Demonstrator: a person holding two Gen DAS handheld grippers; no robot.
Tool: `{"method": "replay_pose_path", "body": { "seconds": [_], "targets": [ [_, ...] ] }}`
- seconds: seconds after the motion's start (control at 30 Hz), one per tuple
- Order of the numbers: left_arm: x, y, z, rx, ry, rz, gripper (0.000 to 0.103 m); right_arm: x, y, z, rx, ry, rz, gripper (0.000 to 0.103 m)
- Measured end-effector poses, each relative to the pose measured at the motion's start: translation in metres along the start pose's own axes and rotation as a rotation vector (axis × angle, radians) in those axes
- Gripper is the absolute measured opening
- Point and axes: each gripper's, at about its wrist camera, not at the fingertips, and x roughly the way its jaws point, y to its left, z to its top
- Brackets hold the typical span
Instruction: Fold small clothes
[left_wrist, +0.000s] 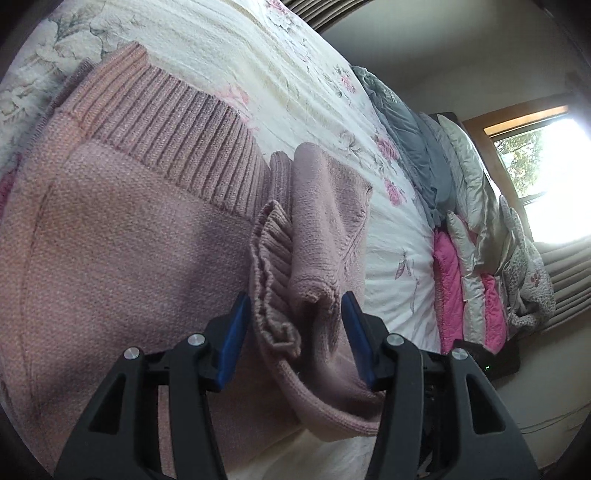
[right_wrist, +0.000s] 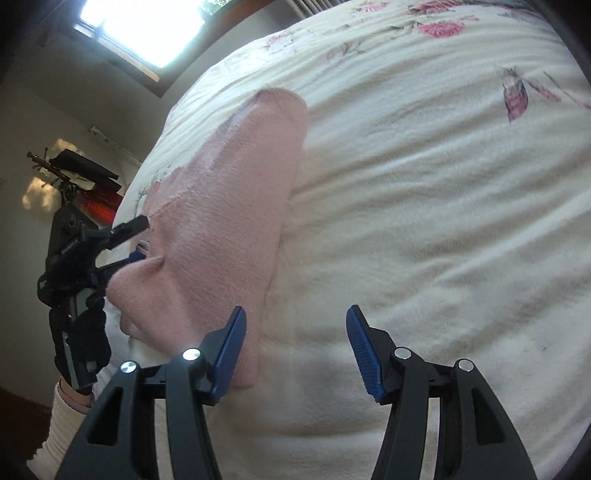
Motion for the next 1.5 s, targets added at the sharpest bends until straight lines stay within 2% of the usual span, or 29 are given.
{"method": "replay_pose_path", "body": {
  "seconds": [0.23,0.37,0.53,0.57,0.6,0.7,0.8,1.0,1.3,1.5],
  "targets": [
    [0.020,0.001,0.005,-0.051,0.019,-0.047,0.050,0.024,-0.005,-0.012,-0.013,0.028,-0.019,0.058],
    [0.032,-0.003,0.006,-0.038,0.029,0.000,0.051,0.025,0.000,-0.011,-0.020,0.026,-0.003,0.058],
    [0.037,-0.011,0.006,-0.015,0.019,0.022,0.053,0.031,0.010,-0.012,-0.035,0.036,-0.004,0.058],
    [0.037,-0.012,0.006,-0.010,0.014,0.027,0.050,0.033,0.009,-0.013,-0.032,0.037,-0.007,0.058],
    [0.037,-0.014,0.005,0.000,0.014,0.032,0.035,0.033,0.009,-0.013,-0.026,0.038,-0.007,0.058],
    [0.034,-0.024,0.001,0.047,-0.015,0.040,0.028,0.033,0.008,-0.013,-0.015,0.036,0.002,0.058],
    [0.020,-0.038,-0.005,0.096,-0.065,0.027,0.025,0.029,0.005,-0.014,-0.015,0.038,0.004,0.058],
    [-0.028,-0.036,-0.014,0.074,-0.152,-0.046,0.024,0.021,0.002,-0.018,-0.003,0.036,0.009,0.058],
    [-0.118,-0.012,-0.020,0.055,-0.269,-0.076,0.023,0.019,0.024,-0.018,-0.057,0.036,0.029,0.058],
    [-0.157,0.036,-0.013,-0.017,-0.312,-0.075,0.023,0.021,0.051,-0.019,-0.119,0.047,0.060,0.059]
  ]
}}
